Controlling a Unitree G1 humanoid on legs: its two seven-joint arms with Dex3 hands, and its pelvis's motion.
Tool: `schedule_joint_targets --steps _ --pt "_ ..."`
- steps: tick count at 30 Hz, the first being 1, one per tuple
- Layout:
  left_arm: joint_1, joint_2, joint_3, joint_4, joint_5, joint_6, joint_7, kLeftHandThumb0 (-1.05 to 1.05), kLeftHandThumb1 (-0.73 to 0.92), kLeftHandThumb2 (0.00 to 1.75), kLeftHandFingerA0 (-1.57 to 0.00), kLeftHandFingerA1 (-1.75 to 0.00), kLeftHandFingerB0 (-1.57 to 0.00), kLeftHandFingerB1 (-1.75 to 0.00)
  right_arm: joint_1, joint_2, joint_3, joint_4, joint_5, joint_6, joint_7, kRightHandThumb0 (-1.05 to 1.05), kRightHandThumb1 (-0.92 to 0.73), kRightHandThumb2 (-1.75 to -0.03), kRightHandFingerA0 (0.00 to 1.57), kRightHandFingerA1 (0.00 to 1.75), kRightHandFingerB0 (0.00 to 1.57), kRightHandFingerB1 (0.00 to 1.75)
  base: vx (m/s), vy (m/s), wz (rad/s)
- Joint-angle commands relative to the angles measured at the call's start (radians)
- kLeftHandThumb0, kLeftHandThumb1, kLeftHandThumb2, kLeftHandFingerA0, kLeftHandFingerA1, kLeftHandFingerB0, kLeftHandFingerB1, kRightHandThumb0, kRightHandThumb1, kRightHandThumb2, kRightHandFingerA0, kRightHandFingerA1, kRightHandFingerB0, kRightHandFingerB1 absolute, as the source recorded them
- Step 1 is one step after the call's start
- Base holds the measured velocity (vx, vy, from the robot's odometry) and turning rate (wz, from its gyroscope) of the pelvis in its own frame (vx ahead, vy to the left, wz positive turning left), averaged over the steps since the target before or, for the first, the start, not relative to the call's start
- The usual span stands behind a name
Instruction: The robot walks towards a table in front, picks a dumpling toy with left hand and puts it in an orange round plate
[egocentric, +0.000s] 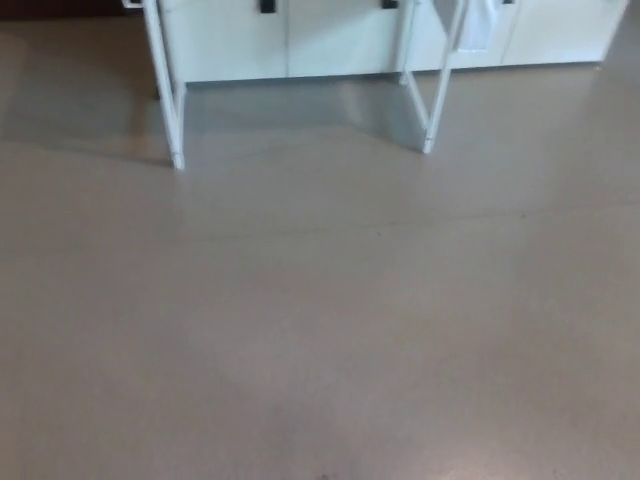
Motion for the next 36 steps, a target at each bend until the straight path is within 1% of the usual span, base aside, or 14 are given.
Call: schedule_joint_targets --steps 1,3,4,9,10,16,17,19,27,28,29,30,33,36 --pt "-0.015 -0.010 0.003 0.002 -0.010 -0.015 0.012 -0.16 0.52 0.56 -0.93 -0.72 -0.39 -0.34 -0.032 -0.024 -0.006 0.008 0.005 -0.002 -0.023 -0.21 -0.48 -0.55 0.94 0.59 0.58 0.40 0.25 0.084 -0.08" --pt "-0.102 -0.006 0.010 -0.006 -0.020 0.012 -0.004 -0.16 0.52 0.57 -0.92 -0.82 -0.38 -0.35 -0.116 -0.027 -0.004 -0.003 0.005 0.015 -0.016 -0.25 -0.48 -0.56 0.94 0.59 0.56 0.41 0.19 0.013 0.03" --pt "-0.119 -0.002 0.001 -0.004 -0.009 0.015 -0.007 -0.11 0.52 0.55 -0.97 -0.91 -0.38 -0.33 -0.129 -0.030 -0.007 -0.001 0.008 0.015 -0.013 -0.27 -0.48 -0.55 0.92 0.59 0.57 0.40 0.18 -0.062 0.11" --pt "-0.153 -0.005 0.024 -0.006 -0.037 -0.008 -0.031 -0.10 0.52 0.56 -0.92 -0.83 -0.39 -0.34 -0.165 -0.036 -0.013 -0.016 0.018 0.019 -0.005 -0.26 -0.50 -0.56 0.93 0.65 0.58 0.41 0.21 -0.170 0.17" --pt "-0.179 -0.002 0.021 -0.010 -0.033 0.001 -0.030 -0.11 0.51 0.55 -0.94 -0.97 -0.39 -0.34 -0.185 -0.038 -0.015 -0.026 0.021 0.020 -0.001 -0.27 -0.50 -0.56 0.95 0.66 0.58 0.41 0.30 -0.310 0.36" --pt "-0.205 0.002 0.019 -0.013 -0.031 0.003 -0.037 -0.12 0.52 0.56 -0.93 -0.96 -0.38 -0.34 -0.205 -0.043 -0.014 -0.042 0.024 0.024 0.006 -0.28 -0.50 -0.55 0.94 0.66 0.58 0.41 0.35 -0.354 0.35" --pt "-0.221 0.003 0.022 -0.014 -0.034 0.009 -0.038 -0.14 0.50 0.55 -0.98 -0.95 -0.39 -0.34 -0.223 -0.042 -0.014 -0.034 0.023 0.033 0.001 -0.26 -0.47 -0.56 0.95 0.58 0.58 0.41 0.32 -0.132 0.10" --pt "-0.259 0.007 0.022 -0.018 -0.034 0.024 -0.037 -0.14 0.50 0.55 -0.99 -0.92 -0.40 -0.34 -0.264 -0.040 -0.017 -0.019 0.022 0.048 -0.008 -0.26 -0.47 -0.54 0.97 0.62 0.59 0.41 0.31 -0.093 0.03" --pt "-0.320 0.007 0.048 -0.009 -0.056 0.068 -0.070 -0.14 0.49 0.55 -0.96 -0.95 -0.38 -0.33 -0.308 -0.041 -0.018 -0.017 0.023 0.061 -0.009 -0.24 -0.47 -0.55 0.95 0.57 0.58 0.40 0.39 0.083 -0.26" --pt "-0.324 0.007 0.050 -0.009 -0.057 0.072 -0.070 -0.14 0.49 0.54 -0.96 -0.85 -0.39 -0.33 -0.307 -0.042 -0.015 -0.020 0.021 0.054 -0.010 -0.28 -0.47 -0.55 0.94 0.58 0.58 0.41 0.46 0.172 -0.26" --pt "-0.330 0.007 0.052 -0.008 -0.057 0.077 -0.068 -0.14 0.49 0.54 -0.96 -0.85 -0.39 -0.33 -0.307 -0.043 -0.011 -0.026 0.018 0.044 -0.012 -0.28 -0.47 -0.55 0.94 0.58 0.58 0.41 0.46 0.152 -0.99" --pt "-0.338 0.008 0.050 -0.011 -0.054 0.077 -0.066 -0.16 0.49 0.55 -0.96 -0.97 -0.39 -0.33 -0.312 -0.043 -0.009 -0.028 0.017 0.040 -0.011 -0.29 -0.48 -0.55 0.94 0.58 0.58 0.41 0.46 0.170 -0.43" --pt "-0.348 0.010 0.038 -0.013 -0.041 0.084 -0.055 -0.14 0.50 0.55 -0.93 -0.92 -0.40 -0.34 -0.321 -0.042 -0.011 -0.019 0.019 0.048 -0.013 -0.29 -0.48 -0.55 0.95 0.61 0.58 0.40 0.43 0.136 0.01" --pt "-0.359 0.017 0.022 -0.022 -0.031 0.085 -0.057 -0.15 0.48 0.54 -0.98 -1.00 -0.41 -0.34 -0.320 -0.046 -0.011 -0.049 0.026 0.049 -0.005 -0.28 -0.47 -0.55 0.94 0.62 0.59 0.41 0.34 0.042 0.07"
